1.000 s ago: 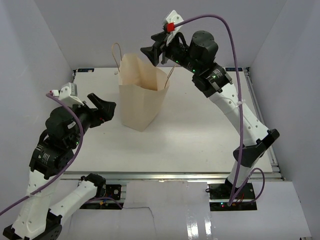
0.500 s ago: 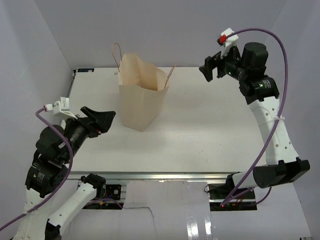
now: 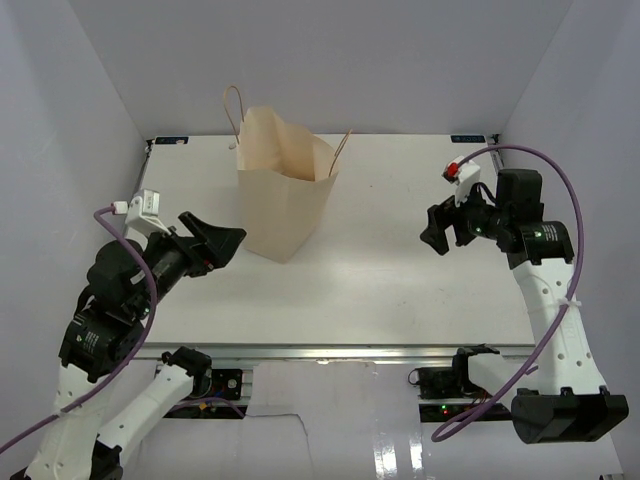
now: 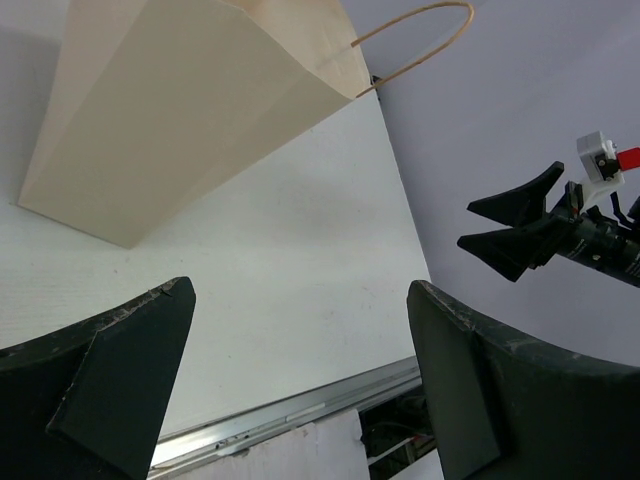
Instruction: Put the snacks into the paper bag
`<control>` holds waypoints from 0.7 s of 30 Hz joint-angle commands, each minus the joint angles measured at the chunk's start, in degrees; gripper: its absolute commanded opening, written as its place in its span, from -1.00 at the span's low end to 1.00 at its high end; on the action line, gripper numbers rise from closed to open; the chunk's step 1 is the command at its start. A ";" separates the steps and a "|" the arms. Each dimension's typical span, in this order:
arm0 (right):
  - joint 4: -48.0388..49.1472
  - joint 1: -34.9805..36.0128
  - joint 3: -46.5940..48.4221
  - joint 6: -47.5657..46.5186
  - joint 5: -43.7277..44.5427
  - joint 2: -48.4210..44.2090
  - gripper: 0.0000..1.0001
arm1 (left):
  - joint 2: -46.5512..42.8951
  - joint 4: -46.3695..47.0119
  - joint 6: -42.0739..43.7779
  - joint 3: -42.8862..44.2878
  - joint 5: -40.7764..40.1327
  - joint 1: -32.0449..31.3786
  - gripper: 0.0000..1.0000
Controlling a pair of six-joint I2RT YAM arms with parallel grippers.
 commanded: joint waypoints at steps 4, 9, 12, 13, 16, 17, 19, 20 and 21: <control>-1.12 -1.96 -3.19 5.25 1.03 -3.23 0.80 | -0.03 -1.06 -0.45 -0.38 4.52 -0.14 0.96; -1.38 -2.49 -5.30 4.90 2.18 -5.69 0.80 | -0.99 -1.59 -1.59 -1.43 6.01 -0.14 0.96; -1.30 -2.58 -5.65 5.07 3.75 -6.30 0.80 | -1.52 -1.59 -1.68 -1.61 5.93 -0.14 0.96; -1.03 -2.58 -6.00 5.86 4.37 -6.57 0.80 | -1.70 -1.50 -1.77 -1.52 5.84 -0.14 0.96; -0.07 -2.58 -6.36 7.53 6.74 -7.27 0.80 | -1.96 -1.59 -1.85 -1.61 5.75 -0.14 0.96; 0.37 -2.58 -6.45 7.88 7.27 -7.45 0.80 | -2.13 -1.59 -1.94 -1.61 5.66 -0.14 0.96; 0.72 -2.49 -6.36 8.76 8.24 -7.80 0.80 | -2.40 -1.68 -2.03 -1.79 5.58 -0.14 0.96; 0.90 -2.58 -6.36 9.29 8.94 -7.80 0.80 | -2.49 -1.68 -2.12 -1.79 5.57 -0.14 0.96; 1.25 -2.58 -6.27 9.81 9.29 -7.80 0.80 | -2.58 -1.85 -2.12 -1.79 5.57 -0.14 0.96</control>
